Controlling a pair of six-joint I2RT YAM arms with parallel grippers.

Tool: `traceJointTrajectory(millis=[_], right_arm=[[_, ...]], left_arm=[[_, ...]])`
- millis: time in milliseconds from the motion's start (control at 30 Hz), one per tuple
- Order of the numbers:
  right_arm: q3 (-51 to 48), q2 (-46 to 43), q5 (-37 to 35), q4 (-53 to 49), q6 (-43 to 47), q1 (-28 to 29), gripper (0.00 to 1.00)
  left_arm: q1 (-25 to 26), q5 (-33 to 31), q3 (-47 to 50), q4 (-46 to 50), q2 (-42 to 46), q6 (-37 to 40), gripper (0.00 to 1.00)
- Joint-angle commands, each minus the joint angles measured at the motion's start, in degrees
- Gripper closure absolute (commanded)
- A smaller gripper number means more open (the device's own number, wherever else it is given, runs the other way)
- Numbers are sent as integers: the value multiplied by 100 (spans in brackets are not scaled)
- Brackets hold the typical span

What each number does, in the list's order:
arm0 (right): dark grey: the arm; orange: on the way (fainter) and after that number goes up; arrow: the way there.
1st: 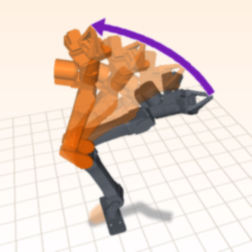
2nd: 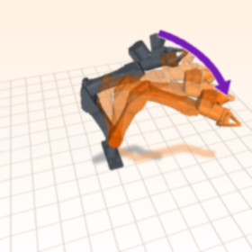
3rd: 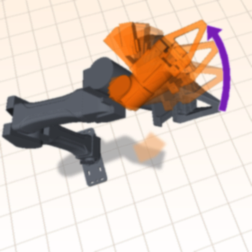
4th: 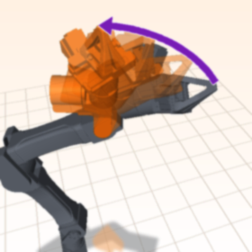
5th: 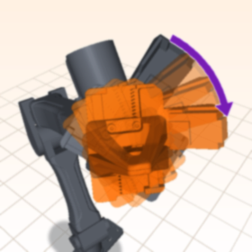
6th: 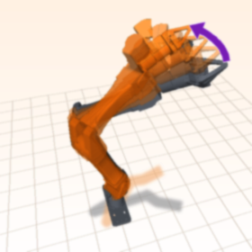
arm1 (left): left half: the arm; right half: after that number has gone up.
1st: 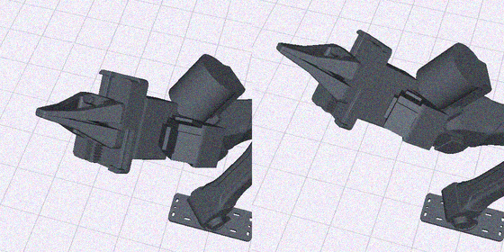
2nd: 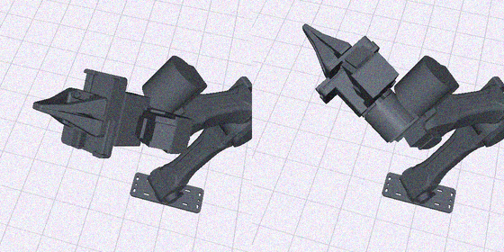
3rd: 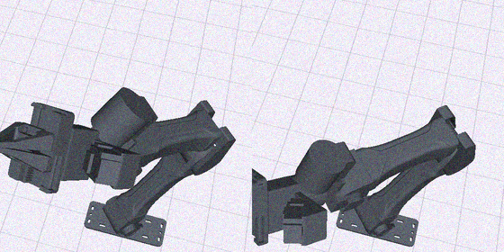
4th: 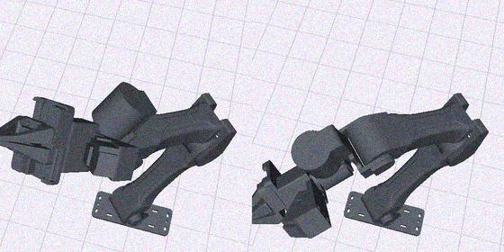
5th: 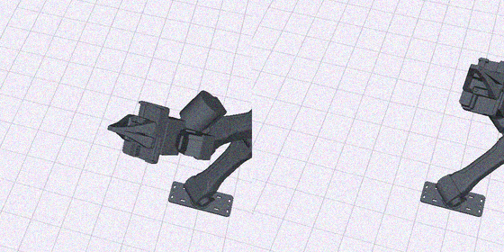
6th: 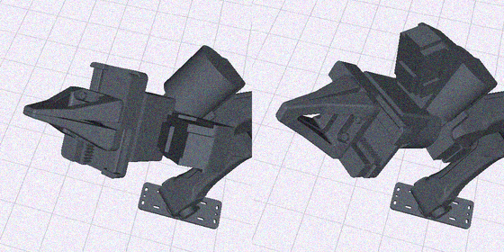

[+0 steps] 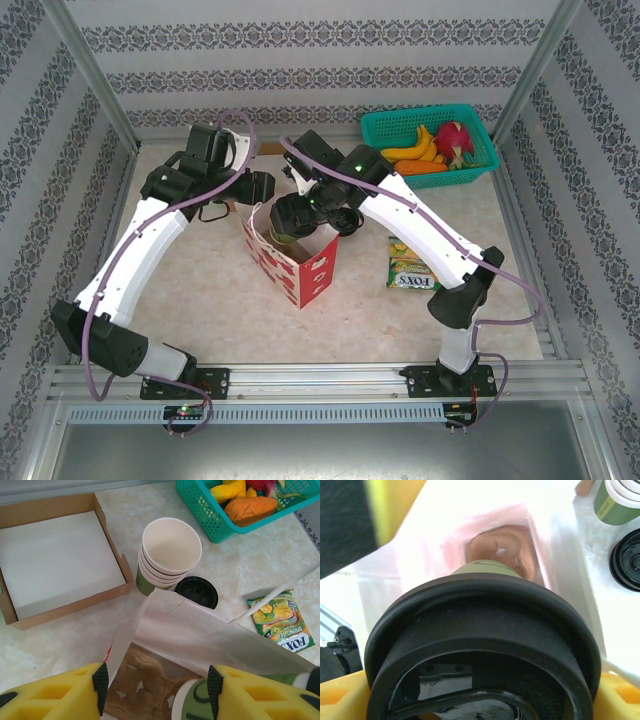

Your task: Pack the takeout coffee

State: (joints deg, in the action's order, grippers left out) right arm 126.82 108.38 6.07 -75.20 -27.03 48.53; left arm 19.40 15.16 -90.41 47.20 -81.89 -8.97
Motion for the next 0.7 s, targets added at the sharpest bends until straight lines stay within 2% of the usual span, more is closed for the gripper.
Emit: traceJointTrajectory(millis=[0, 133, 433, 667], right_arm=[[344, 208, -381, -503, 85, 16, 46], [582, 406, -622, -762, 221, 83, 47], [852, 695, -564, -979, 664, 270, 49], [853, 720, -428, -1058, 820, 284, 49]], left_arm=[[-65, 39, 191, -93, 251, 133, 44], [-133, 9, 296, -162, 356, 76, 44], [-216, -751, 261, 119, 12, -10, 45], [-212, -892, 279, 236, -314, 22, 49]])
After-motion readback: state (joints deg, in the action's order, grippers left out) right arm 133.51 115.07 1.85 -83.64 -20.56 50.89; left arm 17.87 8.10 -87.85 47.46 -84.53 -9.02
